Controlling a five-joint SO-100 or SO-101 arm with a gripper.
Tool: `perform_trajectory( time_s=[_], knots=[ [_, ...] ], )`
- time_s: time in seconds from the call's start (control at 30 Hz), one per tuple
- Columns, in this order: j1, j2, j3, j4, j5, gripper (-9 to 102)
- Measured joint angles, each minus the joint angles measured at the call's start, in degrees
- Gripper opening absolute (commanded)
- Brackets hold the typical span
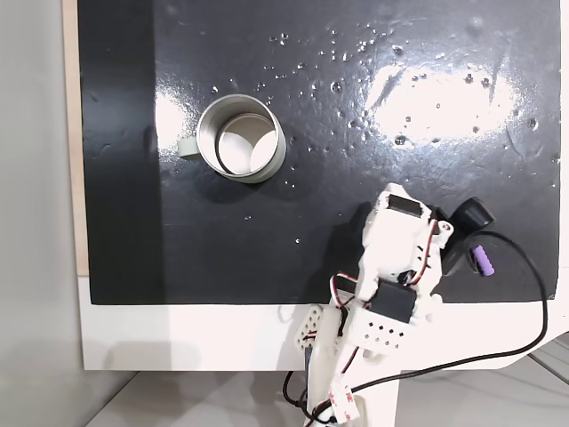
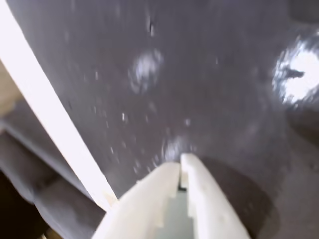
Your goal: Grasp a pengrip and put it in the cup.
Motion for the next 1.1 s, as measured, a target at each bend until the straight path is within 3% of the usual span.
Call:
perform_trajectory(
  time_s=[0.23,0.43,0.8,0.9,1.1],
  knots=[
    [12.74,-24.35,-17.23,6.24,0.09,0],
    [20.57,-37.97,-29.36,18.28,-0.09,0],
    [28.74,-42.28,-31.38,27.86,-0.18,0],
    [31.55,-42.98,-33.40,29.09,-0.97,10],
    [37.35,-43.33,-36.47,30.50,-4.92,17]
  ],
)
